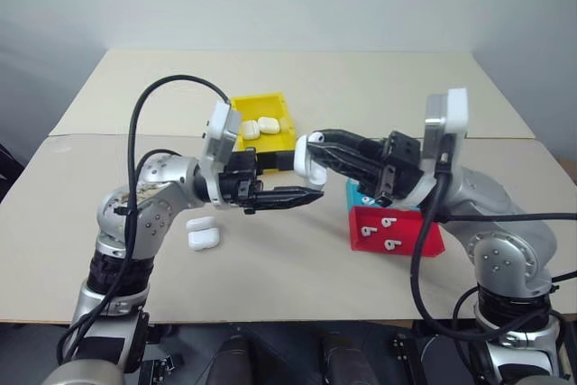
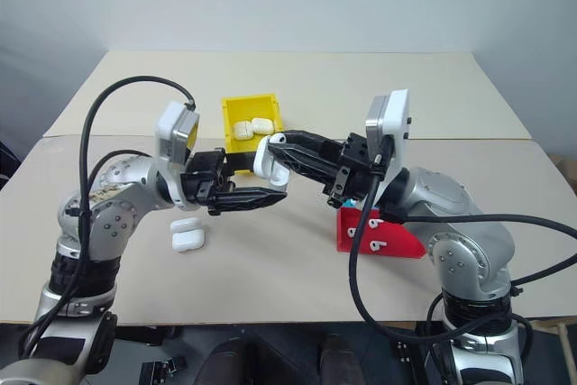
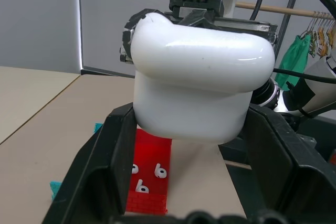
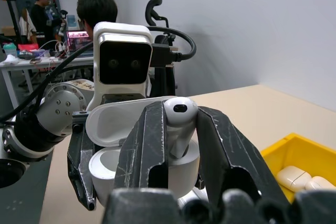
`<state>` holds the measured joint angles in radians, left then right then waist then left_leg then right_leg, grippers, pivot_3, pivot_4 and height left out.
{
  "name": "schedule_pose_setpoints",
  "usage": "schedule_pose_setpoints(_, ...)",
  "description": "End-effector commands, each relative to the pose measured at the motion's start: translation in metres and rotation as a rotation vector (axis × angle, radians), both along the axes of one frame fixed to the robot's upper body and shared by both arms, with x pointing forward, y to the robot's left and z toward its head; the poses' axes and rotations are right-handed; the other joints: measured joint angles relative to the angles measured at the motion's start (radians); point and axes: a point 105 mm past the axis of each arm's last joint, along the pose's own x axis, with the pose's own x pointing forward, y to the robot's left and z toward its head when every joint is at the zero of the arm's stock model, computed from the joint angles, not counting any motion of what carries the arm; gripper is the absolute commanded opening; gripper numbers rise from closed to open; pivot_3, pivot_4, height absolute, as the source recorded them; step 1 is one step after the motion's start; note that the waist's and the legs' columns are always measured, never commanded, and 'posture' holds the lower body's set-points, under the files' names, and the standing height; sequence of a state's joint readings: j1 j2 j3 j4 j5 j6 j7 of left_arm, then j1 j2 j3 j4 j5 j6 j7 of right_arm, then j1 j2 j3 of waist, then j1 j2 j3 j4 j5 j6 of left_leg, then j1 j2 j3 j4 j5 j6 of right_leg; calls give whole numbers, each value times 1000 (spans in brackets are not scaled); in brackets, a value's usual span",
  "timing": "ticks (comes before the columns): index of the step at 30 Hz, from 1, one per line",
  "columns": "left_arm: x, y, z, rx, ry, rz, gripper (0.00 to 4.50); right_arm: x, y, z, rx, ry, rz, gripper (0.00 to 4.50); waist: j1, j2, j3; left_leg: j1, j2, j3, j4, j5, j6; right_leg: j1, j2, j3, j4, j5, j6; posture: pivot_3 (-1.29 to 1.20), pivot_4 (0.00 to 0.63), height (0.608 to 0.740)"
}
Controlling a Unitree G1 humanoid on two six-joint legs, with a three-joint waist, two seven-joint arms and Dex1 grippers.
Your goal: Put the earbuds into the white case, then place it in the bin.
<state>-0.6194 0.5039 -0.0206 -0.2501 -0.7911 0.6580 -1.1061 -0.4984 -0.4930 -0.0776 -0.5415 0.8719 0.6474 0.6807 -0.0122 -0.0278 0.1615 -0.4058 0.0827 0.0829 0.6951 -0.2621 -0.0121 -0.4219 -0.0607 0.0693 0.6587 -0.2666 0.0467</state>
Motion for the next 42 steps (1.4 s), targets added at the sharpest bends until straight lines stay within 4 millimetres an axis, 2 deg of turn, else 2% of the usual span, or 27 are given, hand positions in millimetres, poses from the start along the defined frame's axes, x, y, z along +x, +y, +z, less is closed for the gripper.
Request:
schedule_pose_setpoints(1, -8, -1, 15, -45, -69, -14, 2770, -6, 3, 2, -15, -28, 45, 2214, 0, 0, 0, 0, 0, 0, 0, 0, 0, 0, 0, 0, 0, 0, 0, 0, 150, 740)
schedule_pose_setpoints(5, -7, 0, 15, -50, -71, -3, 2770, -6, 3, 5, -16, -41, 54, 3492, 0, 0, 0, 0, 0, 0, 0, 0, 0, 0, 0, 0, 0, 0, 0, 0, 150, 740)
schedule_pose_setpoints(11, -6, 0, 14, -55, -68, 9, 2770, -2, -5, 12, -4, -56, 26, 3492, 0, 0, 0, 0, 0, 0, 0, 0, 0, 0, 0, 0, 0, 0, 0, 0, 150, 740)
schedule_pose_setpoints(15, -7, 3, 12, -50, -68, 28, 2770, 15, -32, 22, -82, -108, -78, 3492, 0, 0, 0, 0, 0, 0, 0, 0, 0, 0, 0, 0, -1, 0, 0, 0, 150, 740)
schedule_pose_setpoints(18, -9, 5, 12, -44, -78, 32, 2770, 36, -54, 19, -313, -143, -167, 3492, 2, 0, 0, 0, 0, 0, 0, 0, 0, 0, 0, 0, -1, 0, 0, 0, 150, 740)
schedule_pose_setpoints(22, -9, 6, 12, -47, -82, 40, 2770, 79, -84, -20, -905, -233, -277, 3492, -2, 1, 0, 1, 0, 1, -1, 0, 1, 0, 0, 0, -2, 0, 0, 0, 150, 740)
schedule_pose_setpoints(25, -9, 5, 12, -55, -82, 42, 2770, 101, -106, -45, -1239, -283, -230, 3492, -9, 1, 0, 1, 0, 1, -2, 0, 1, 0, 0, 0, -3, 0, 0, 0, 150, 740)
schedule_pose_setpoints(27, -10, 4, 12, -63, -83, 42, 2770, 112, -117, -57, -1365, -284, -176, 3492, -10, 1, 1, 0, 0, 1, -1, 0, 1, -1, 0, 1, -3, 0, 0, 0, 150, 740)
schedule_pose_setpoints(31, -10, 4, 11, -71, -86, 60, 2770, 122, -124, -69, -1436, -239, -73, 3492, -6, 1, 1, -1, 0, 1, -2, 0, 1, -2, 0, 1, -4, 0, 0, 0, 150, 740)
schedule_pose_setpoints(34, -12, 6, 11, -75, -87, 73, 2770, 125, -130, -74, -1486, -221, -21, 2893, -6, 1, 1, -1, 0, 1, -2, 0, 1, -1, 0, 0, -5, 0, 0, 0, 150, 740)
schedule_pose_setpoints(37, -14, 8, 10, -76, -86, 79, 2770, 127, -134, -76, -1501, -201, 14, 1876, -3, 1, 1, -1, 0, 1, -2, 0, 0, -1, 0, 0, -6, 0, 0, 0, 150, 740)
schedule_pose_setpoints(42, -16, 9, 9, -80, -87, 98, 2770, 125, -145, -86, -1575, -156, 70, 1876, -3, 1, 1, 0, 0, 2, -2, 0, 0, -1, 0, 0, -4, 0, 0, 0, 150, 740)
